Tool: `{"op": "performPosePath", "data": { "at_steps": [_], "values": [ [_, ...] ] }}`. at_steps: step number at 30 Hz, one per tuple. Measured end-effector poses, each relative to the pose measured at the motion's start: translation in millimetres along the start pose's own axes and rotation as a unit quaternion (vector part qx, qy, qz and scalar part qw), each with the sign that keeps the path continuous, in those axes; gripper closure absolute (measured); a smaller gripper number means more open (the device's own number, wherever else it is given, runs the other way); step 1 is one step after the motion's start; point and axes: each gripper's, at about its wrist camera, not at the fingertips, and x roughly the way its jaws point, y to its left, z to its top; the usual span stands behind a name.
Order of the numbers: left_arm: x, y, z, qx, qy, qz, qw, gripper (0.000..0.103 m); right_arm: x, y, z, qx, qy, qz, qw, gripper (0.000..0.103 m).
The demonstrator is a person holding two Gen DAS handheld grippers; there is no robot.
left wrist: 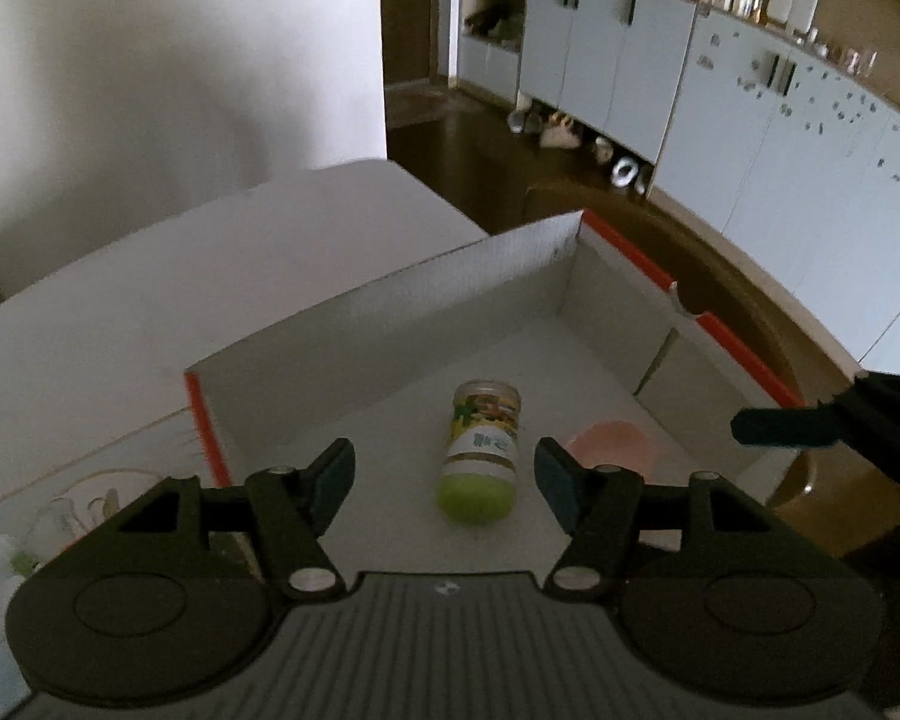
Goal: Organize rigid objects
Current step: 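Carry both into the red box and release the jar and heart dish, then return the left tool to the pig figurine while the right tool reaches the green stick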
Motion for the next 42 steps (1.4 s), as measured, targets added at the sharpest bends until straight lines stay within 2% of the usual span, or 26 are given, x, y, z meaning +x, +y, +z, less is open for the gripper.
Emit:
{"op": "performPosePath", "data": {
  "at_steps": [8,13,21,26,33,38,42],
  "values": [
    [-48.4,19.0,-19.5,-0.002,-0.042,-0.015,0.999,0.03,-11.6,26.6,-2.1,0.008,-0.025,0.01,1.0,0.01],
    [-72.2,36.0,-34.9,0.007,-0.069,-0.016,0.9975,0.024,-19.6,55.1,-6.0,0.02,-0.045,0.019,0.999,0.005],
    [-106.8,75.5,-63.1,0.002,-0.091,-0.014,0.9957,0.019,-31.5,107.0,-16.8,0.024,-0.072,0.036,0.996,0.001],
    [-121.2,101.2,-82.5,-0.003,-0.098,-0.016,0.995,0.019,-33.7,139.1,-24.1,0.022,-0.082,0.023,0.996,0.001],
    [-141.0,143.1,-113.4,0.006,-0.115,-0.003,0.9934,0.019,-30.2,176.0,-34.5,0.025,-0.078,0.014,0.997,0.001],
    [-148.4,179.4,-134.0,-0.014,-0.114,-0.005,0.9934,0.019,-21.4,196.3,-40.3,0.029,-0.069,0.01,0.997,0.0],
    [-145.2,206.2,-146.0,-0.035,-0.105,0.022,0.9937,0.019,-11.8,211.2,-45.2,0.026,-0.061,0.005,0.998,0.001]
  ]
}}
